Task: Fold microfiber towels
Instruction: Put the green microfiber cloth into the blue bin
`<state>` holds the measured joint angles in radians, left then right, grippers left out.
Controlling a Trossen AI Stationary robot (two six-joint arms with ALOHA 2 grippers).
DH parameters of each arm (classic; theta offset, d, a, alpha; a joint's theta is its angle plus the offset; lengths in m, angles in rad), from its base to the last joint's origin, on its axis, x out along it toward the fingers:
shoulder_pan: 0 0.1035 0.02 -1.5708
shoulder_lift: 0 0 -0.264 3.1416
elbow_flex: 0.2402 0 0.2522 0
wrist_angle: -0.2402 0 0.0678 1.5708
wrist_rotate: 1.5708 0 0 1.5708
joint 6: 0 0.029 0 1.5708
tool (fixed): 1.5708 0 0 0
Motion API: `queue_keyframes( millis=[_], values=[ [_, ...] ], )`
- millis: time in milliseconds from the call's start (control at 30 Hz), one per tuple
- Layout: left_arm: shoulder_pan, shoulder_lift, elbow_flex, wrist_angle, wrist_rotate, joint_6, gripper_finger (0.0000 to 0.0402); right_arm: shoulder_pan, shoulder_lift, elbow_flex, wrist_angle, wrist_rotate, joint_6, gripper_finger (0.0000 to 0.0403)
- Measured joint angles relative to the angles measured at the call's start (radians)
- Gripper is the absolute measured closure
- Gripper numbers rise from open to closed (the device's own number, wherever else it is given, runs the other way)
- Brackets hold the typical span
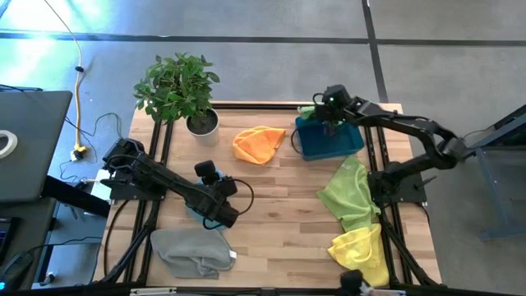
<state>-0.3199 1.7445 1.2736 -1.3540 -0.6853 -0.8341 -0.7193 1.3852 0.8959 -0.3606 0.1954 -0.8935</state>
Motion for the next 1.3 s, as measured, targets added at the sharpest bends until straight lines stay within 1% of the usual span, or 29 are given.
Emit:
queue_keyframes(
  millis=[67, 133, 267, 333, 433, 533, 667, 733, 867, 933, 1100, 1167, 1300],
  values=[
    [0.0, 0.0, 0.0, 0.0, 0.0, 0.0, 0.0298, 0.012, 0.017, 0.0, -0.001, -0.016, -0.013, 0.0402],
    [0.0, 0.0, 0.0, 0.0, 0.0, 0.001, 0.0298, 0.023, 0.021, 0.0, 0.004, 0.003, -0.054, 0.0402],
    [0.0, 0.0, 0.0, 0.0, 0.0, 0.02, 0.0298, 0.022, 0.002, 0.0, 0.047, 0.152, -0.151, 0.0402],
    [0.0, 0.0, 0.0, 0.0, 0.0, 0.026, 0.0298, 0.008, -0.017, 0.0, 0.086, 0.195, -0.201, 0.0402],
    [0.0, 0.0, 0.0, 0.005, 0.0, 0.026, 0.0298, -0.014, -0.031, 0.0, 0.164, 0.222, -0.269, 0.0402],
    [0.001, 0.0, 0.0, 0.022, 0.0, 0.026, 0.0298, -0.028, -0.033, 0.0, 0.279, 0.256, -0.332, 0.0402],
    [0.007, 0.0, 0.0, 0.022, 0.001, 0.02, 0.0298, -0.043, -0.033, 0.0, 0.378, 0.262, -0.414, 0.0402],
    [0.013, 0.0, 0.0, 0.023, 0.001, 0.018, 0.0298, -0.053, -0.033, 0.0, 0.364, 0.24, -0.402, 0.0402],
    [0.017, 0.0, 0.0, 0.025, 0.001, 0.017, 0.0298, -0.079, -0.018, 0.0, 0.197, 0.119, -0.32, 0.0402],
    [0.019, 0.0, 0.0, 0.026, 0.004, 0.015, 0.0298, -0.087, 0.001, 0.0, 0.117, 0.083, -0.274, 0.0402],
    [0.02, 0.0, 0.0, 0.026, 0.019, 0.015, 0.0298, -0.085, 0.01, 0.0, 0.0, -0.043, -0.193, 0.0402],
    [0.02, 0.0, 0.0, 0.025, 0.024, 0.01, 0.0298, -0.078, 0.01, 0.0, -0.041, -0.065, -0.179, 0.0402],
    [0.019, 0.0, 0.0, 0.025, 0.027, 0.0, 0.0298, -0.062, 0.01, 0.0, -0.163, -0.068, -0.159, 0.0402]
  ],
)
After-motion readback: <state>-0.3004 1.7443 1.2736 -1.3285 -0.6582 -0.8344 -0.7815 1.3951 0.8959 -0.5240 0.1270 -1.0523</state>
